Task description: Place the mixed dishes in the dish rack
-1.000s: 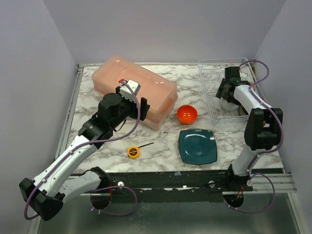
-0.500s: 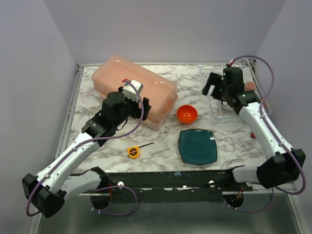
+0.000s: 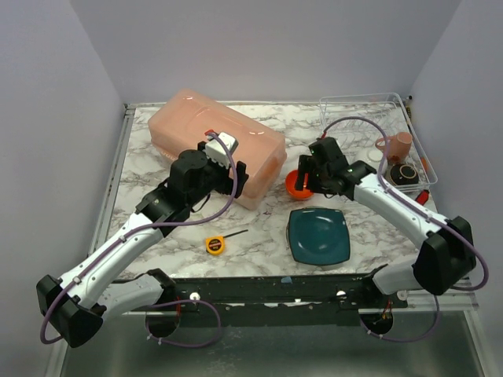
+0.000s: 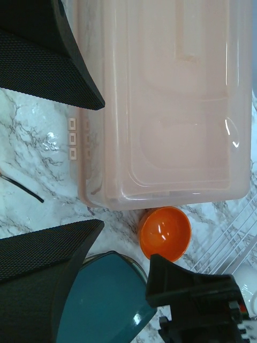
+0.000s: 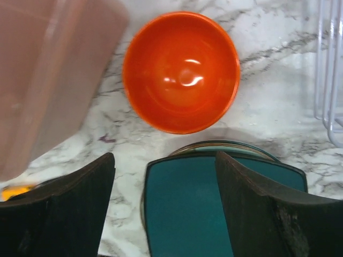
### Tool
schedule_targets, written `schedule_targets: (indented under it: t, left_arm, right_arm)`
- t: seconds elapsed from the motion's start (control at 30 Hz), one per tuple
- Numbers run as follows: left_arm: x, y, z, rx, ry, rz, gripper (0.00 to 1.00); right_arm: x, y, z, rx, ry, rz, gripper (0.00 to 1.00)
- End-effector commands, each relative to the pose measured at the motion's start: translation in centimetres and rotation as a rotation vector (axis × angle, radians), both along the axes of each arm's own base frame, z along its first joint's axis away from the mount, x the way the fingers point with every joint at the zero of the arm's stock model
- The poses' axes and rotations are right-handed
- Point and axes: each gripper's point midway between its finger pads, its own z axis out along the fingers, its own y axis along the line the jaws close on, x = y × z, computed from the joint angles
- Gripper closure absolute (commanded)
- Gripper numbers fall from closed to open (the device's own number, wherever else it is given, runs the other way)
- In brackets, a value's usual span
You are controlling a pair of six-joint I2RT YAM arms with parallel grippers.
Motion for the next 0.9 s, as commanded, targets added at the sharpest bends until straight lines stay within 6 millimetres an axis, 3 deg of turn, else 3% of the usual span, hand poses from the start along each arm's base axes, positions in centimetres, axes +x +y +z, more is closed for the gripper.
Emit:
schedule_targets:
  t: [0.0,0.2,0.37,0.47,0.6,0.73,0.87]
  left_arm:
    - [0.0,0.4,0.6,0.012,-0.042,0.013,0.17]
    - [-0.1,0.4,0.8,0.008,-0.050,0.010,0.17]
    - [-0.9,-0.7,1.2,-0.007,-0.066,-0.030,0.18]
    - [-2.2,-2.9,1.8,-0.014,-0.071,-0.105,0.20]
    - [-3.7,-6.1,2.4,0.018,-0.027,-0.198,0.24]
    - [-4.7,-9.9,2.2,0.020,-0.010,-0.268,0.25]
    - [-4.7,-14.4,0.9,0.034,-0.010,-0.314,0.25]
  right_arm:
    - [1.0,-3.6,-1.9,-0.221,0.015,-0.139,0.24]
    - [1.4,-3.7,-2.9,-0.271,0.017,-0.142,0.27]
    - [1.6,-3.1,0.0,-0.221,-0.045,-0.126,0.27]
    - [1.3,-4.2,3.4,-0.186,-0.136,-0.179,0.25]
    - [-0.2,-6.3,9.4,-0.090,-0.314,-0.256,0.21]
    - [-2.8,-9.4,15.8,0.028,-0.523,-0.344,0.18]
    - [-5.7,-12.2,20.6,0.113,-0.668,-0.405,0.17]
